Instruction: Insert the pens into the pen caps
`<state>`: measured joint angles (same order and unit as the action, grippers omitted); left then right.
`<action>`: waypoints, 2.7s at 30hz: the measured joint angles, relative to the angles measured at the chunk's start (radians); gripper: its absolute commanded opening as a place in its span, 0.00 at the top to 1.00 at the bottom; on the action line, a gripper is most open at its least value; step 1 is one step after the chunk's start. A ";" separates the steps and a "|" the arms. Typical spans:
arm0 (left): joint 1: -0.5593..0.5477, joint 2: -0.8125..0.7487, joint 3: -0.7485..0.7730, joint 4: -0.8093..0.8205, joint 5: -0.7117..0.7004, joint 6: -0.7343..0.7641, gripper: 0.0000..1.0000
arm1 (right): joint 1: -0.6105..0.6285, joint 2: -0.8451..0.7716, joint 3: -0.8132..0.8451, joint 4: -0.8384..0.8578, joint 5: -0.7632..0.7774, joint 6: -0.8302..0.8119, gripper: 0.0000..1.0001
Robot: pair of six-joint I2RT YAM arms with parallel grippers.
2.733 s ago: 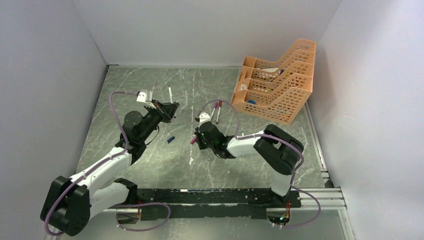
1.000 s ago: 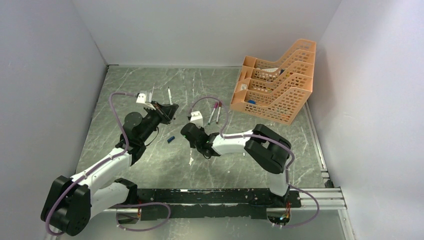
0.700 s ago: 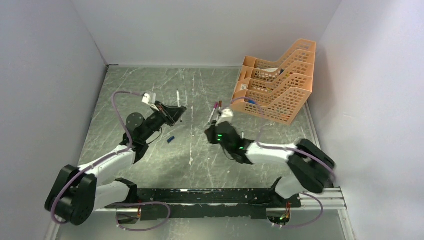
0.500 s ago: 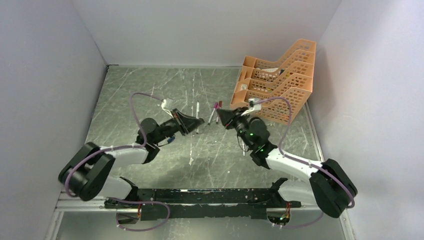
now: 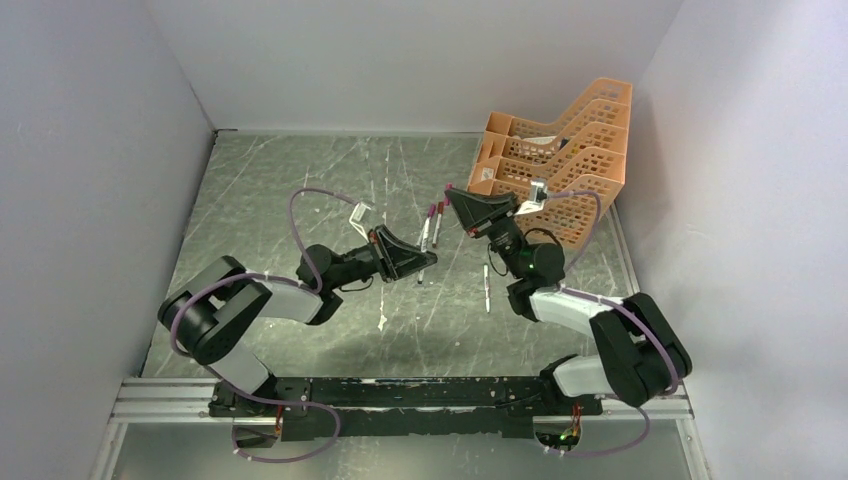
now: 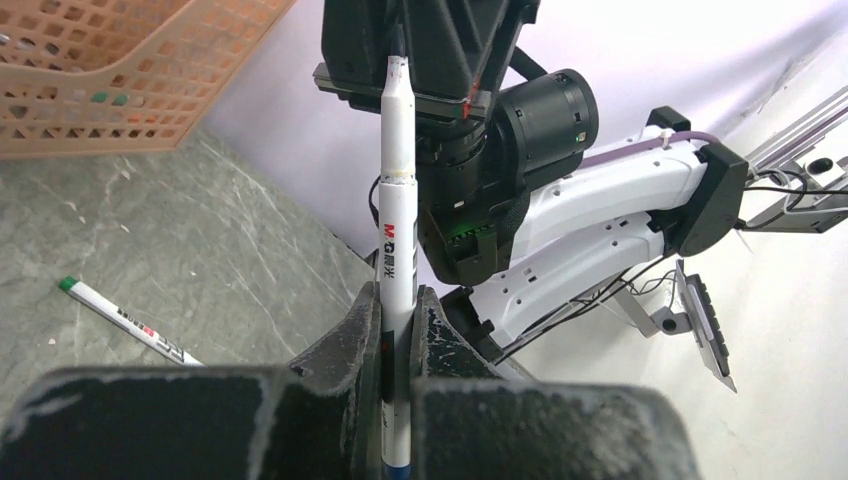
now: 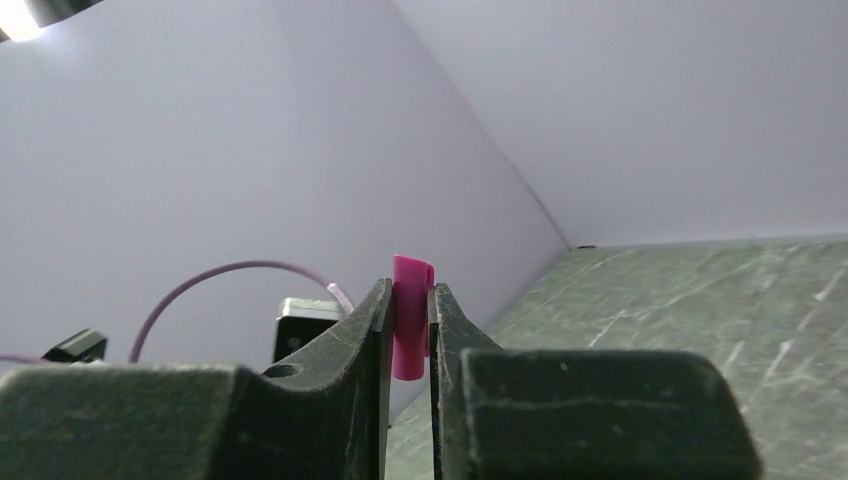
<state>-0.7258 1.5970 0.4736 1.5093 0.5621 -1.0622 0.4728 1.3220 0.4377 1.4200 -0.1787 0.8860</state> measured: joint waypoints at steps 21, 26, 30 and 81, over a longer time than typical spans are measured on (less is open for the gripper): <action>-0.011 0.051 0.055 0.005 0.030 0.008 0.93 | 0.007 0.061 0.010 0.109 -0.129 0.069 1.00; -0.012 0.060 0.056 0.005 0.034 0.007 0.93 | 0.011 0.083 0.019 0.110 -0.140 0.076 1.00; -0.013 0.064 0.056 0.005 0.036 0.008 0.93 | 0.011 0.102 0.022 0.111 -0.148 0.084 1.00; -0.016 0.063 0.085 0.003 0.055 0.029 0.93 | 0.038 0.036 0.018 0.108 -0.158 0.068 1.00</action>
<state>-0.7418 1.6596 0.5583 1.5127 0.6174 -1.0328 0.5106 1.3579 0.4561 1.5276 -0.3370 0.9535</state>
